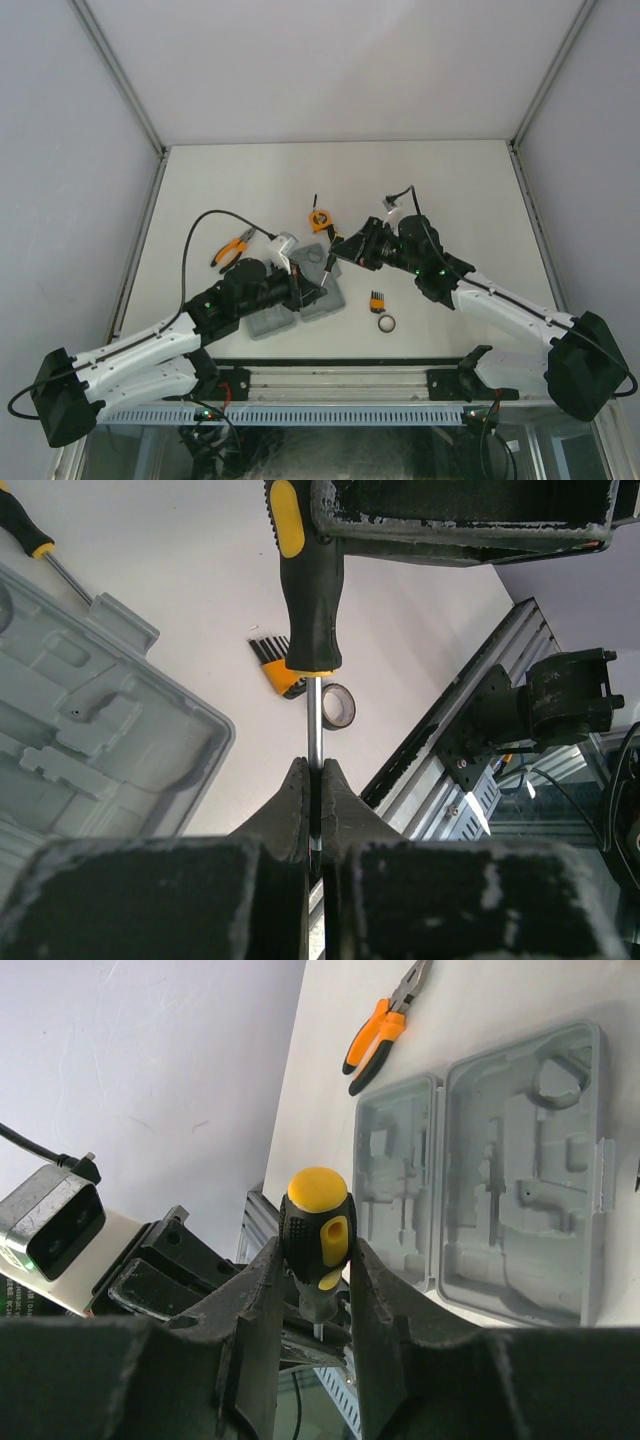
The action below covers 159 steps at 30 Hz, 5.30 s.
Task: Sort the tools into containers
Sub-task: Adjust the screwdriver.
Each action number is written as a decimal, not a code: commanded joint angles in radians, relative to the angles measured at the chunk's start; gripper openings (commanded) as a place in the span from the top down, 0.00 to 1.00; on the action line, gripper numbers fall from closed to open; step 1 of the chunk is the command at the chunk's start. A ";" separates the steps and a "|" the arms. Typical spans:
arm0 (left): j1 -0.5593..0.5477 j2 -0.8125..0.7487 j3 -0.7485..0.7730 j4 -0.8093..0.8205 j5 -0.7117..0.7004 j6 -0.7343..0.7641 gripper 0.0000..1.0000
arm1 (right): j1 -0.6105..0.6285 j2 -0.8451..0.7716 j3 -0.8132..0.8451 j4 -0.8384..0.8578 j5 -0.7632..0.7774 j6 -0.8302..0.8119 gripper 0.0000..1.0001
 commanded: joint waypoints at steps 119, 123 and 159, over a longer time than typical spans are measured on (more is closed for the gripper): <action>-0.141 0.016 0.341 -0.518 0.047 0.310 0.47 | 0.410 -0.131 0.068 -0.496 0.232 -1.998 0.97; -0.141 -0.025 0.336 -0.500 -0.004 0.294 0.37 | 0.410 -0.138 0.067 -0.494 0.229 -1.956 0.97; -0.139 -0.323 0.163 -0.288 -0.504 -0.083 0.26 | 0.450 -0.048 0.060 -0.087 0.286 -0.774 1.00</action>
